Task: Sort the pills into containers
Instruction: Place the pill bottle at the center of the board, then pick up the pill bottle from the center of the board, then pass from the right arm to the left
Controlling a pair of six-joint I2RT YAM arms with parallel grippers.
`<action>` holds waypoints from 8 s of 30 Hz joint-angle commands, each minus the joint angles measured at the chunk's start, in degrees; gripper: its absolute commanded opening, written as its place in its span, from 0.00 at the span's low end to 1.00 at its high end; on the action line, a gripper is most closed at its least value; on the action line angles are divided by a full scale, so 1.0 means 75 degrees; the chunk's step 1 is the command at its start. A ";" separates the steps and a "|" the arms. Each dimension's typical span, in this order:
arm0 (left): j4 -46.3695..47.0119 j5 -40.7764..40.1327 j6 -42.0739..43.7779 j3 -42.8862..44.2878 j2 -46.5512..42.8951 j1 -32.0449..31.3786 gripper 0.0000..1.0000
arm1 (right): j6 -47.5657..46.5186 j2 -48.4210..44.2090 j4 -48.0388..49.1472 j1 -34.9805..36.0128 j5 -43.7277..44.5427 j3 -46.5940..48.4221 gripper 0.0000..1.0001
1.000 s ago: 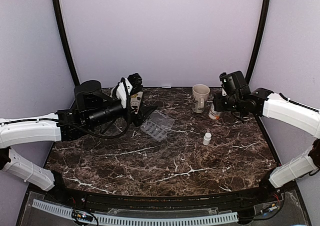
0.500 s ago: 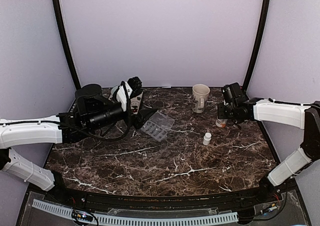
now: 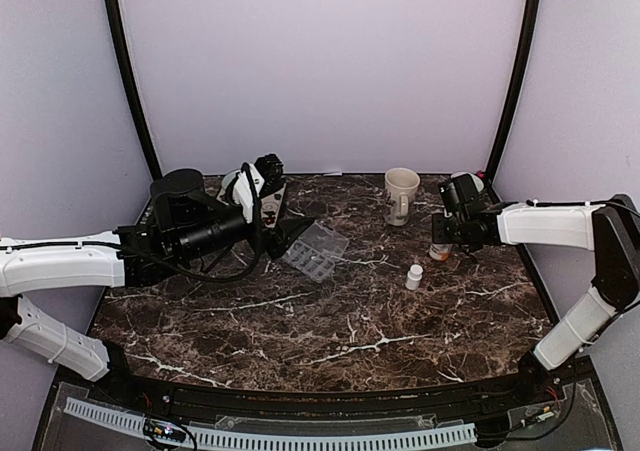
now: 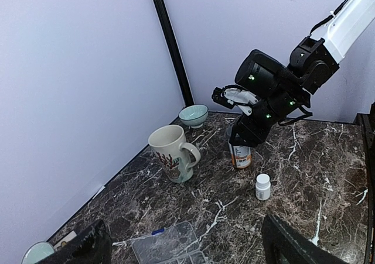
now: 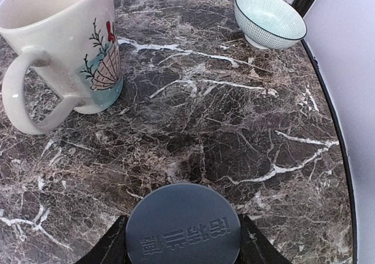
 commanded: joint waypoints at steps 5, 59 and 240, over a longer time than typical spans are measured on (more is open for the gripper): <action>0.0300 0.0041 -0.0114 -0.0208 -0.0155 -0.0063 0.92 | 0.0179 0.0029 0.0472 -0.0050 -0.0030 -0.0152 0.40; -0.0283 -0.0986 -0.1991 0.0056 -0.0316 0.0185 0.99 | 0.0866 -0.3771 0.1075 0.0203 -0.1141 -0.1038 0.79; 0.2442 0.8271 -0.7543 0.1154 0.2334 0.2966 0.51 | 0.3695 -0.0014 0.3242 0.2716 -0.7299 0.2391 0.04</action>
